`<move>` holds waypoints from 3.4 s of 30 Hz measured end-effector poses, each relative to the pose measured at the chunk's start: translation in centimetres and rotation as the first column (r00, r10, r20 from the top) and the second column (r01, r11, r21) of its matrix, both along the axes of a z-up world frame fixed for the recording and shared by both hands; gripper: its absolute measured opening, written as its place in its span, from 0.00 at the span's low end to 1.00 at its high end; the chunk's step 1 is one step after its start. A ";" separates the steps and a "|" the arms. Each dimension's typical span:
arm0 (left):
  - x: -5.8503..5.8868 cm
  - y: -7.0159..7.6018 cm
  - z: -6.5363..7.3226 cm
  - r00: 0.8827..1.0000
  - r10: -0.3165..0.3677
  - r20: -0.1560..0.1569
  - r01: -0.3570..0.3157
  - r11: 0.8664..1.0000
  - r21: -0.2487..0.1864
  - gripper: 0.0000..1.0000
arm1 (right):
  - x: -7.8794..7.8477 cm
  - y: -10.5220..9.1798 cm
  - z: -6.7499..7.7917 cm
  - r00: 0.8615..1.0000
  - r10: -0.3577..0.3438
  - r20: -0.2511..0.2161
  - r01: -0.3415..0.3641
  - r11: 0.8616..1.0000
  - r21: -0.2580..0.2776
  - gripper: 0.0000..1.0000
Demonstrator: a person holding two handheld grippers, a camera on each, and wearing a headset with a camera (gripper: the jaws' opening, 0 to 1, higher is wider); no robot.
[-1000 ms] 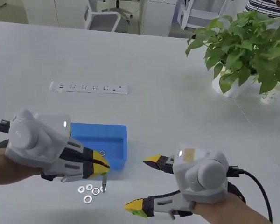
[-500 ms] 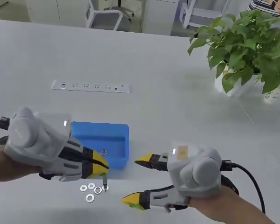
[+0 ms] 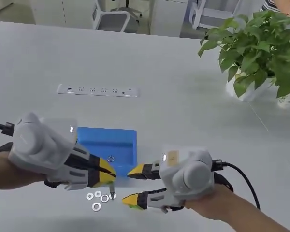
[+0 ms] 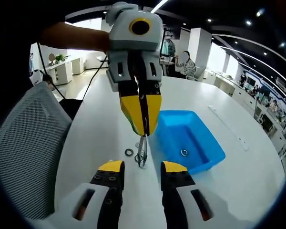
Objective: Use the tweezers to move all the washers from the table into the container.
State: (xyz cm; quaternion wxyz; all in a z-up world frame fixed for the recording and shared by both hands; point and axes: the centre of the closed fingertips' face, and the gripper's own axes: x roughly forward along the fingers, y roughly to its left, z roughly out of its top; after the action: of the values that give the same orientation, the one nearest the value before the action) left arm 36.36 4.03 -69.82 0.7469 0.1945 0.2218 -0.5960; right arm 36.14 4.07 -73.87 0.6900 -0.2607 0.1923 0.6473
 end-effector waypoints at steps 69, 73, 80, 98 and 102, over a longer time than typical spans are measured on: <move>0.0 0.7 -0.1 1.000 0.006 0.007 -0.006 0.999 0.034 0.10 | 0.0 3.1 -2.3 0.992 0.117 -0.051 -0.119 0.992 -0.040 0.07; 0.0 0.8 0.3 1.000 0.018 0.020 -0.018 1.000 0.022 0.14 | 0.0 3.0 -2.2 0.992 0.114 -0.053 -0.116 0.993 -0.036 0.07; -0.3 1.1 1.2 0.998 0.055 0.004 -0.055 0.998 -0.032 0.22 | -0.2 3.1 -1.6 0.992 0.118 -0.049 -0.120 0.992 -0.032 0.07; -0.6 4.0 1.8 0.979 0.201 -0.044 -0.205 0.973 -0.106 0.65 | 0.3 3.3 1.8 0.991 0.129 -0.019 -0.129 0.992 -0.001 0.08; -0.7 4.5 1.6 0.969 0.238 -0.067 -0.244 0.964 -0.104 0.77 | 0.7 3.2 2.6 0.992 0.124 -0.016 -0.124 0.992 0.010 0.08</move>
State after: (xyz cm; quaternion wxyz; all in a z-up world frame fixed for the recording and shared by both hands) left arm 35.64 8.55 -68.21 0.8172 0.1079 0.2305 -0.5172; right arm 36.88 7.26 -71.27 0.6480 -0.2638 0.1784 0.6919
